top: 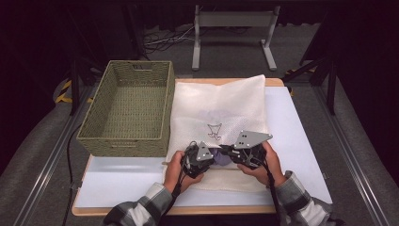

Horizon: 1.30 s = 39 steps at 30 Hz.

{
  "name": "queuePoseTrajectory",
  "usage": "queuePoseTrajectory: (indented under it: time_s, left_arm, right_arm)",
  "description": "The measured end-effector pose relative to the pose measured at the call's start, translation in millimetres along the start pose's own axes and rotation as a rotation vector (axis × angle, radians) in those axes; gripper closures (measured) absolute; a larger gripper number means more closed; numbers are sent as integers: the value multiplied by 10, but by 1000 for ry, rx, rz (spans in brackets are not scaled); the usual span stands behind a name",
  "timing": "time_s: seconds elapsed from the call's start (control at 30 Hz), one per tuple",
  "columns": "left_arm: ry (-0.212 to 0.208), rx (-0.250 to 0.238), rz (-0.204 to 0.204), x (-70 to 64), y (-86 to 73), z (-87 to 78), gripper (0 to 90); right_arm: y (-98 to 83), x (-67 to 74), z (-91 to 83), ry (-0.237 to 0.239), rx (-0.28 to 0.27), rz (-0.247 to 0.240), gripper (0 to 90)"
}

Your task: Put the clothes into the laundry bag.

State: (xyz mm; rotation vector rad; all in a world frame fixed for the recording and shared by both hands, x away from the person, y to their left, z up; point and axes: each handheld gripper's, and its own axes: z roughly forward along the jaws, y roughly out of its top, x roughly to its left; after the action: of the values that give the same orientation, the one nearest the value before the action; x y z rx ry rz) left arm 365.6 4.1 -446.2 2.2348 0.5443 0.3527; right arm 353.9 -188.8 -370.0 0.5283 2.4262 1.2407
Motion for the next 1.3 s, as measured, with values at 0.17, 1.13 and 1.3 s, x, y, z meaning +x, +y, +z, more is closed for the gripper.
queuePoseTrajectory:
  time_s: [0.17,1.13,1.3]
  left_arm:
    - [28,-25,-15,-30,123,102,899]
    - [-94,-192,-8,-144,26,-280,592]
    - [-9,-149,20,-188,90,-92,879]
  right_arm:
    - [-1,5,6,-2,0,3,879]
    - [-16,-10,5,-6,5,3,879]
    - [-11,2,14,-4,8,1,879]
